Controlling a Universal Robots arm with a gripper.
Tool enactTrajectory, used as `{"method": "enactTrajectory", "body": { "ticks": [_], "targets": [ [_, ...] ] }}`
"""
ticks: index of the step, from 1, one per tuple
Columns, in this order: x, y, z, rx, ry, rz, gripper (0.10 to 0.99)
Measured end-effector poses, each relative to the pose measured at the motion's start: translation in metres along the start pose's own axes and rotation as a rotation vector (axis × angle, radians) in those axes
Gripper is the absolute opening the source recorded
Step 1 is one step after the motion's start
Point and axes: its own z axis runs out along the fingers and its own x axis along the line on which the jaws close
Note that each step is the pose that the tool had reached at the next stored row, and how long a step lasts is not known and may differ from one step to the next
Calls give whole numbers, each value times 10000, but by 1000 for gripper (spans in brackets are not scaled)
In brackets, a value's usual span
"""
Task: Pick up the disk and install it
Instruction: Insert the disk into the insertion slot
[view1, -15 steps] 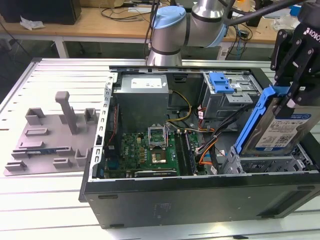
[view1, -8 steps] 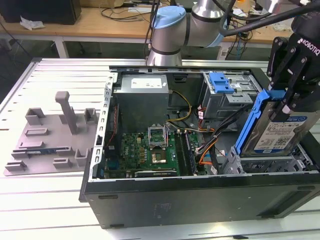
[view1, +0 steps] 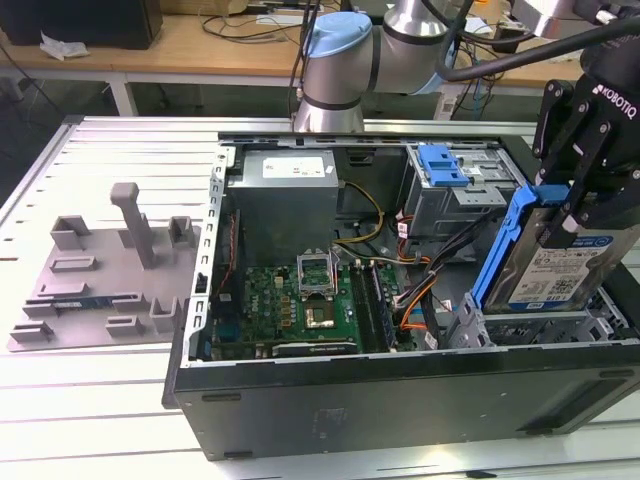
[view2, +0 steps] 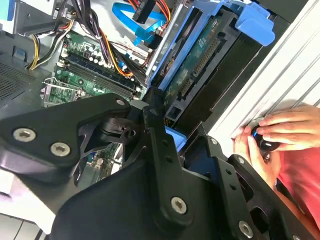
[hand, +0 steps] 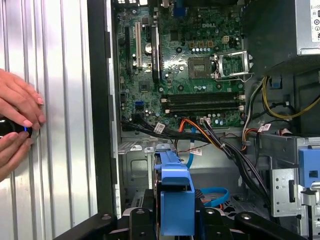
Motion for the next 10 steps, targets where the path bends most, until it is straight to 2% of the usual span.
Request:
{"method": "enactTrajectory", "body": {
  "ticks": [10],
  "targets": [
    [1,0,-1,-8,1,0,369]
  ]
}}
